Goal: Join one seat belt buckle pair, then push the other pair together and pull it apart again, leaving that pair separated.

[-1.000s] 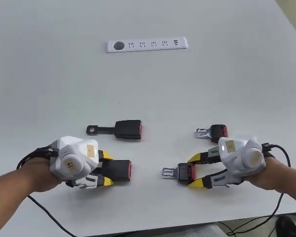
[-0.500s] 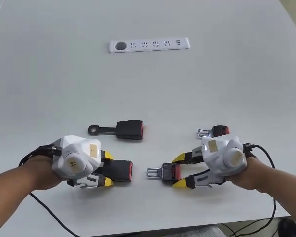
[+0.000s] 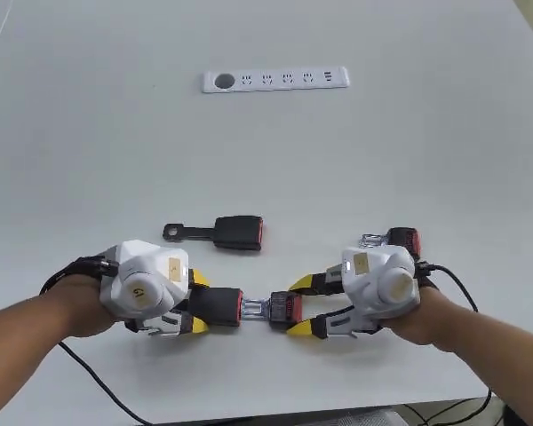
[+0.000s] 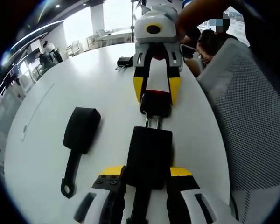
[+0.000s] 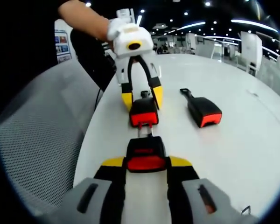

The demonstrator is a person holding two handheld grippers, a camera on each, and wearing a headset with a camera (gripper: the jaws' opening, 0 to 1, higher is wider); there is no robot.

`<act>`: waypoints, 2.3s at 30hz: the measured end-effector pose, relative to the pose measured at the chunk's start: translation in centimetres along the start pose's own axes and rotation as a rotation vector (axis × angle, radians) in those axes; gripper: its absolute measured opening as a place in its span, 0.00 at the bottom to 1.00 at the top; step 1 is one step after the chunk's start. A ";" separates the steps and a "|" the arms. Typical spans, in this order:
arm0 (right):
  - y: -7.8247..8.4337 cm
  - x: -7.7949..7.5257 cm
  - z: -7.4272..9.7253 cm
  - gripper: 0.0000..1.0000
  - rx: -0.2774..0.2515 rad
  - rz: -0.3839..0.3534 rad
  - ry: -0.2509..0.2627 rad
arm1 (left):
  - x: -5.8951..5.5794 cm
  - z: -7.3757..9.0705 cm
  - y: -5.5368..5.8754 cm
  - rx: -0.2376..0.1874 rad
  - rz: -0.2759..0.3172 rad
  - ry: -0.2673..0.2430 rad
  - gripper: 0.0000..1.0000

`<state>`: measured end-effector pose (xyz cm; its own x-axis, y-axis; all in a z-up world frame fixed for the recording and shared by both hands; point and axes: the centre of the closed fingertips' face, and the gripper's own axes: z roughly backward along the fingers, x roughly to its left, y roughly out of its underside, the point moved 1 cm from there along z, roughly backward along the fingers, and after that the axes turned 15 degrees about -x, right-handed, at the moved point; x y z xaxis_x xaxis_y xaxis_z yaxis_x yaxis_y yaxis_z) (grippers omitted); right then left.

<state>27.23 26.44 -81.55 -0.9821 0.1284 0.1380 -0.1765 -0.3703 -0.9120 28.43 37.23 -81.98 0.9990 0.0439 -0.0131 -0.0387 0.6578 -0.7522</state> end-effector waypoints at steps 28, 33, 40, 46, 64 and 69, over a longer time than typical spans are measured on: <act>-0.9 0.1 -3.3 0.33 0.015 -0.014 0.019 | -0.3 -0.1 0.0 0.040 -0.078 0.046 0.33; -0.8 0.2 -3.1 0.33 0.037 -0.005 0.019 | -0.3 -0.1 0.0 0.042 -0.081 0.049 0.33; -0.9 0.2 -3.0 0.33 0.049 0.006 0.031 | -0.3 0.0 0.0 0.034 -0.077 0.053 0.33; -0.8 0.2 -2.9 0.32 0.050 0.008 0.050 | -0.2 0.2 0.1 0.002 -0.076 0.062 0.33; -0.9 0.3 -2.7 0.31 -0.022 0.013 0.118 | 0.0 0.3 0.2 -0.155 -0.062 0.076 0.33; -0.8 0.2 -2.6 0.31 -0.042 0.001 0.137 | 0.0 0.3 0.2 -0.168 -0.054 0.079 0.32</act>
<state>27.31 29.14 -81.82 -0.9637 0.2530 0.0854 -0.1694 -0.3320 -0.9279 28.43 37.58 -81.95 0.9985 -0.0517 -0.0165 0.0130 0.5229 -0.8523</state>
